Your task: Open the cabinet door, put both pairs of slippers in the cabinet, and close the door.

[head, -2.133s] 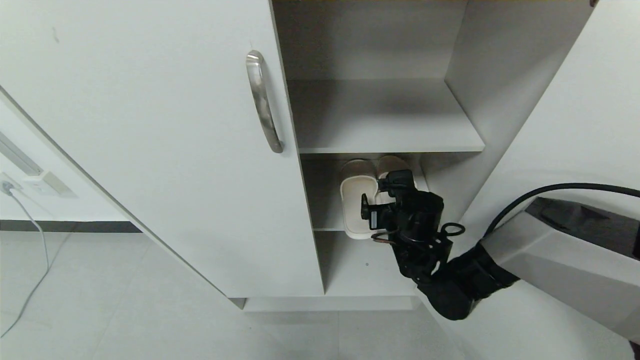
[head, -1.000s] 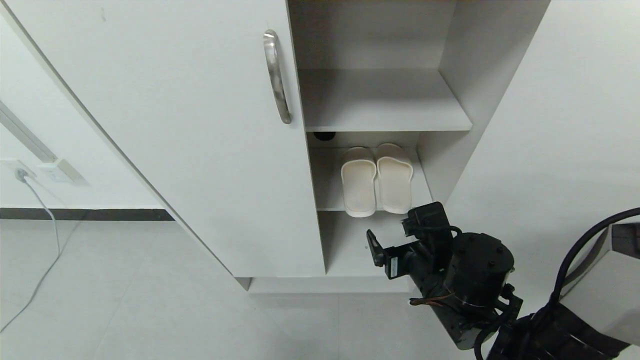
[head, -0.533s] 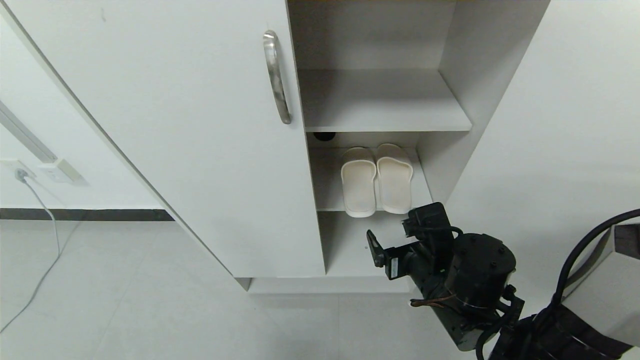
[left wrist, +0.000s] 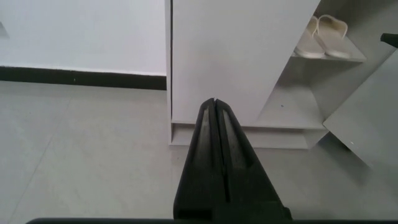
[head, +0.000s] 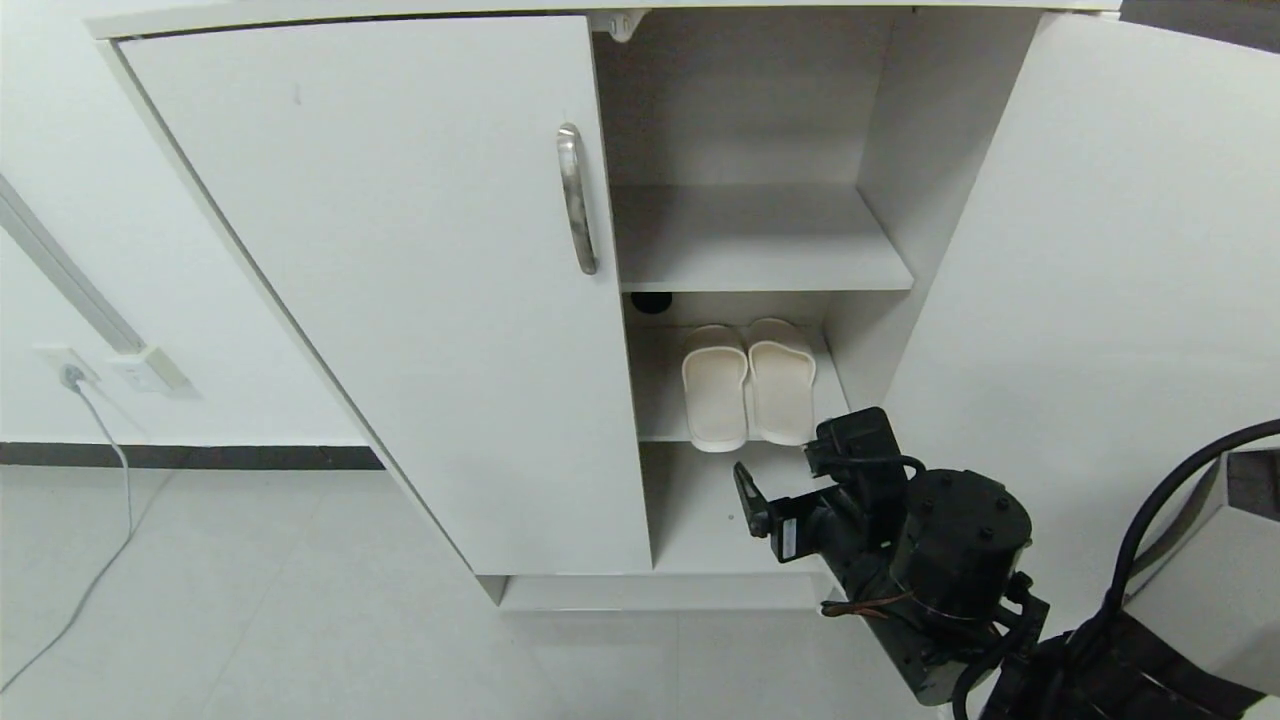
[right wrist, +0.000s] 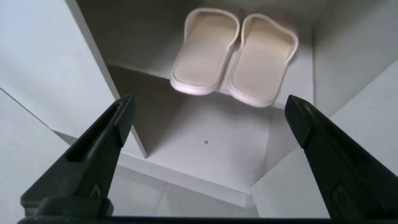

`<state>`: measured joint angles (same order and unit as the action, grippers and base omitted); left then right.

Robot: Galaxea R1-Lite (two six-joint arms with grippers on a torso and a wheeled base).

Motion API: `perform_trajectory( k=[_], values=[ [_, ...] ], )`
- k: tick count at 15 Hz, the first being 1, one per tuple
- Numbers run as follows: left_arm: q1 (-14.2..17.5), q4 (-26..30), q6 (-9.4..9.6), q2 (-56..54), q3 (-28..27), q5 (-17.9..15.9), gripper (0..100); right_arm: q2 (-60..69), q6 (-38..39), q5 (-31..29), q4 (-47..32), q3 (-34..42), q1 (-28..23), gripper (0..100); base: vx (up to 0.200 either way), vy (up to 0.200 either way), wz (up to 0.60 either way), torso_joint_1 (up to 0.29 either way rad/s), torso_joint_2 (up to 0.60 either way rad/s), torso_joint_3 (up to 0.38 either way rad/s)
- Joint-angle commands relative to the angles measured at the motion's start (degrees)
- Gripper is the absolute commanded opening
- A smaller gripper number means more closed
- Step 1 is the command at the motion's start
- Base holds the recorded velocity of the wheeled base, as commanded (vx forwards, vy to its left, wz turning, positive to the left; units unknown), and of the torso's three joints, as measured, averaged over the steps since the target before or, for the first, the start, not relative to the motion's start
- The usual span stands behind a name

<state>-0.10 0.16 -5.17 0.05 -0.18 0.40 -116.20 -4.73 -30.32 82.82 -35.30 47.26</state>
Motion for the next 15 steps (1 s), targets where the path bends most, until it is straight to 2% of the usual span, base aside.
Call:
perform_trajectory(
  k=[1,5,8,15],
  values=[
    [0.01,0.02,-0.02,0.04,0.01,0.04,0,-0.08,-0.02,0.00,0.06,0.06,0.02,100,0.000,0.000,0.00,-0.002,0.00,0.203],
    [-0.08,0.02,-0.02,0.04,0.01,0.04,0,-0.17,-0.02,0.00,0.06,0.15,0.02,100,0.000,0.000,0.00,0.007,0.00,0.206],
    [0.01,0.02,2.09,0.04,0.01,-0.14,0,-0.34,-0.10,0.08,-0.12,1.38,0.11,100,0.000,0.000,0.00,0.002,0.00,0.111],
    [0.01,0.02,1.30,0.04,0.01,-0.14,0,-2.01,-0.10,0.52,0.76,1.64,0.02,100,0.000,0.000,0.00,0.000,0.00,0.000]
  ],
)
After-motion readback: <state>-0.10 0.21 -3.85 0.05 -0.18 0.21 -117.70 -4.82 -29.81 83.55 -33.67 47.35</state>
